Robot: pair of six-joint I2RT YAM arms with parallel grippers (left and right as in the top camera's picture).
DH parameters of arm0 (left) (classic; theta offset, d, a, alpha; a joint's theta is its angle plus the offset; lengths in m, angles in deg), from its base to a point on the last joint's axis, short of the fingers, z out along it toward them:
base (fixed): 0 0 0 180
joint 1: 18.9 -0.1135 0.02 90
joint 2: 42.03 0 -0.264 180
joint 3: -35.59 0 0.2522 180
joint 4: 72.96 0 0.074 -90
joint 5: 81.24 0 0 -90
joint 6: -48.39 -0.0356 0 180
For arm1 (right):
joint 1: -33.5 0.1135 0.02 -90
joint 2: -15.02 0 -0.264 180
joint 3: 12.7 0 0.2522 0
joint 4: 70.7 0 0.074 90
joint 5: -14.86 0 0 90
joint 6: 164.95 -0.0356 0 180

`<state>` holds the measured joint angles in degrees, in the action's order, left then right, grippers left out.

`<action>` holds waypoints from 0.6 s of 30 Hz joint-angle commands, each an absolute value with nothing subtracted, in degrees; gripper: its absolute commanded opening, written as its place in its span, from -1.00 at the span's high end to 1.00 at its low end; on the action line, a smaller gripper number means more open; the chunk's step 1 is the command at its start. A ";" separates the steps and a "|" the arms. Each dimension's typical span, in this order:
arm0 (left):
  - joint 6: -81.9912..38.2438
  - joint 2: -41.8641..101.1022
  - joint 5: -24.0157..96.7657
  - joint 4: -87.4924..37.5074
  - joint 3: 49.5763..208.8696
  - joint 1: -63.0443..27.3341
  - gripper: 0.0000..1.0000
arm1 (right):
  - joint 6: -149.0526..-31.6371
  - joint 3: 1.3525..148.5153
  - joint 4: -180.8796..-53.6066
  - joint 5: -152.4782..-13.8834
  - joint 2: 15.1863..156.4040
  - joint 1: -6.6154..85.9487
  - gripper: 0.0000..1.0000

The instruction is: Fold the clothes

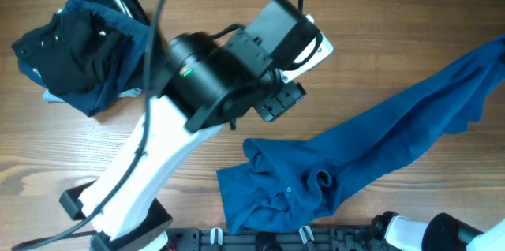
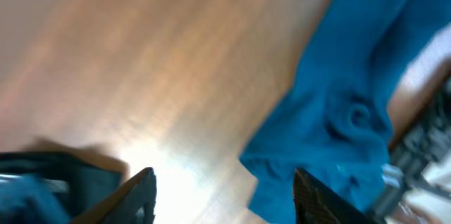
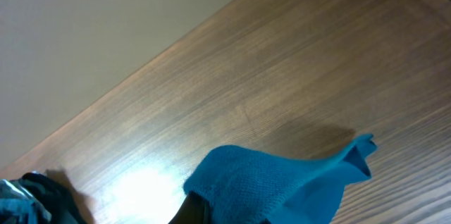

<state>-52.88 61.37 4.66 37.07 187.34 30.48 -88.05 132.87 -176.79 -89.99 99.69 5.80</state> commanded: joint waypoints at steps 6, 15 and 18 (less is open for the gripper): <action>-59.30 61.91 25.82 29.29 158.69 31.62 -0.24 | -86.98 133.70 -175.74 -89.07 100.06 5.45 0.91; -59.96 61.91 13.51 9.49 131.82 49.43 -0.50 | -87.09 133.70 -175.81 -89.07 100.06 5.45 0.91; -60.99 61.93 13.18 7.08 129.81 51.75 -0.62 | -87.13 133.70 -176.01 -89.09 100.06 5.45 0.91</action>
